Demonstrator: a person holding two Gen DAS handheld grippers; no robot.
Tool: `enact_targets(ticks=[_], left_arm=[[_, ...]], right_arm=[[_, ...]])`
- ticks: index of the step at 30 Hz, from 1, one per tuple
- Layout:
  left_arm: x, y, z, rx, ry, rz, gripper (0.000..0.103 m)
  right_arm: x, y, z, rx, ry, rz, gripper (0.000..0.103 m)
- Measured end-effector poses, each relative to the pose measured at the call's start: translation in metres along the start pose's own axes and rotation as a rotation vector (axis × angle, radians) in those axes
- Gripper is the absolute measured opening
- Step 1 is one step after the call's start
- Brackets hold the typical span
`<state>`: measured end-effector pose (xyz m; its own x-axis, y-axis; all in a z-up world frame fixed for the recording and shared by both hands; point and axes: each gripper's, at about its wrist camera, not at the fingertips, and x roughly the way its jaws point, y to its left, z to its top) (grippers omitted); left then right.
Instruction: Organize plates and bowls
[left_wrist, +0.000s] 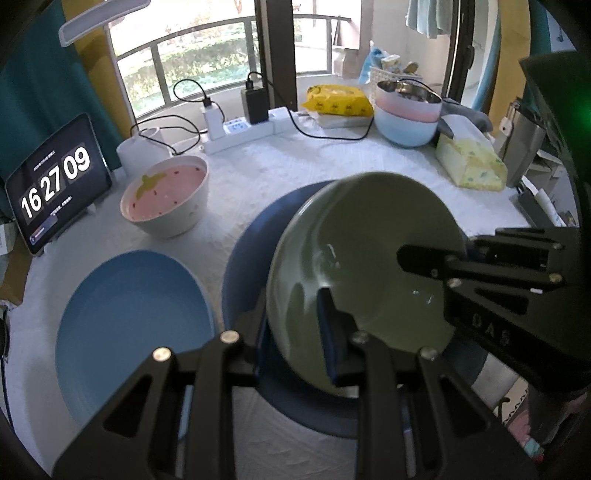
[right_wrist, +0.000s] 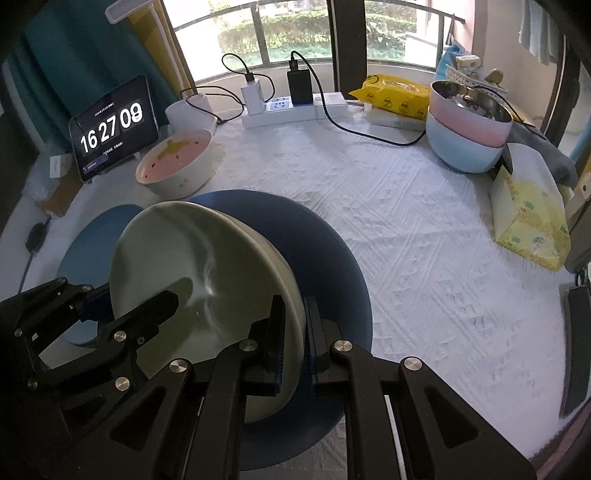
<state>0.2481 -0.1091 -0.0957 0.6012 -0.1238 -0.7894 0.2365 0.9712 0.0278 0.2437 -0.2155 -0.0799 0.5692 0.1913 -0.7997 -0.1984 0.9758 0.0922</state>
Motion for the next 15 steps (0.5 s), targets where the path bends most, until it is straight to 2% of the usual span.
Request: enact_targets(ticks=[12, 15], left_arm=[[-0.0030, 0.0003, -0.0048, -0.001, 0.006, -0.010, 0.027], [-0.0075, 0.0024, -0.0059, -0.012, -0.008, 0.000, 0.027]], right_arm=[[-0.0009, 0.0015, 0.0002, -0.012, 0.012, -0.010, 0.014], [-0.0064, 0.0008, 0.0021, -0.011, -0.008, 0.002, 0.019]])
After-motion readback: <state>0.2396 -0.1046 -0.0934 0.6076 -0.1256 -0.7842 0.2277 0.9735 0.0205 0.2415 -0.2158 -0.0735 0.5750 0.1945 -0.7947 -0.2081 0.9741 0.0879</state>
